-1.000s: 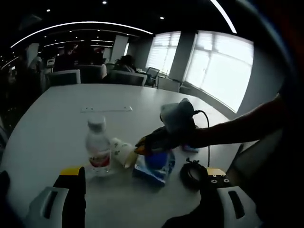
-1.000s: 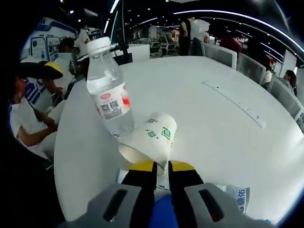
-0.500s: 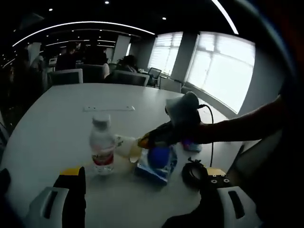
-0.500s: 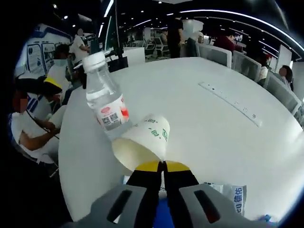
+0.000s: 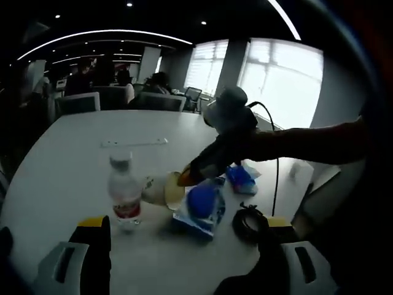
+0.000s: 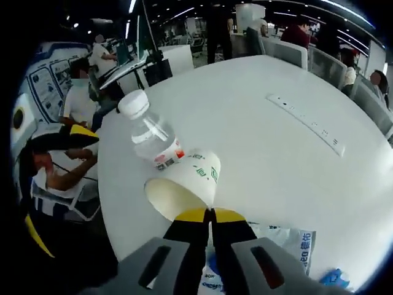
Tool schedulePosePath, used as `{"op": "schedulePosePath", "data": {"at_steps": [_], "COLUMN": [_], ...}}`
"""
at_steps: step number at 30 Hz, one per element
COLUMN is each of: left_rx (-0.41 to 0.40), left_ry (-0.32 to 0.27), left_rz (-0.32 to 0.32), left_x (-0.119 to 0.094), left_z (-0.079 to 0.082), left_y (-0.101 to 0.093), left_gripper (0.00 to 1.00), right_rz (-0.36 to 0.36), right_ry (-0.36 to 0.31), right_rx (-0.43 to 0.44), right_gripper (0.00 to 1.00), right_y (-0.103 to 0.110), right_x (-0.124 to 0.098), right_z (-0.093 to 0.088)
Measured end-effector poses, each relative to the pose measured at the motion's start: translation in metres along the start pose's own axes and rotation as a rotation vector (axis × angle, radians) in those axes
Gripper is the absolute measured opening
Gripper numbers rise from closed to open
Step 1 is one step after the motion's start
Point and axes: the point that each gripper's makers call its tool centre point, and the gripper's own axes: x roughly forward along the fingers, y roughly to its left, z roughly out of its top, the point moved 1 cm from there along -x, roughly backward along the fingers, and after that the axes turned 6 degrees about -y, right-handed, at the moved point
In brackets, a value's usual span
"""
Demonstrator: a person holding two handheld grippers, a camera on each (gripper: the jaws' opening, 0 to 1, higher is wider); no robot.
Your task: Arrange the tabletop items into an orderly group along one side of the table until the central work area is clear of visible clutter.
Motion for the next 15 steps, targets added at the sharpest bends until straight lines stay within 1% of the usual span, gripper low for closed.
{"op": "schedulePosePath", "data": {"at_steps": [3, 5, 6, 9, 11, 13, 15], "left_rx": [0.003, 0.008, 0.01, 0.017, 0.021, 0.032, 0.031], "left_ry": [0.0, -0.003, -0.004, -0.003, -0.003, -0.009, -0.003], "left_rz": [-0.002, -0.003, -0.003, -0.004, -0.011, -0.025, -0.035], "left_x": [0.0, -0.001, -0.001, -0.001, -0.001, 0.001, 0.006], "left_z": [-0.001, -0.001, -0.001, -0.002, -0.002, -0.003, -0.003], "left_y": [-0.001, -0.001, -0.002, -0.004, -0.006, -0.008, -0.01], "left_gripper": [0.99, 0.99, 0.99, 0.99, 0.99, 0.96, 0.93], "right_rz": [0.009, 0.017, 0.022, 0.027, 0.035, 0.033, 0.041], "right_ry": [0.029, 0.047, 0.069, 0.102, 0.14, 0.133, 0.138], "right_rx": [0.008, 0.017, 0.026, 0.052, 0.062, 0.057, 0.08], "right_gripper": [0.0, 0.0, 0.0, 0.0, 0.0, 0.0, 0.0], "right_y": [-0.003, 0.001, 0.001, -0.001, 0.004, 0.005, 0.01], "right_x": [0.001, -0.002, -0.004, -0.003, -0.005, -0.007, -0.011], "right_z": [-0.001, -0.004, -0.007, -0.009, -0.015, -0.015, -0.017]}}
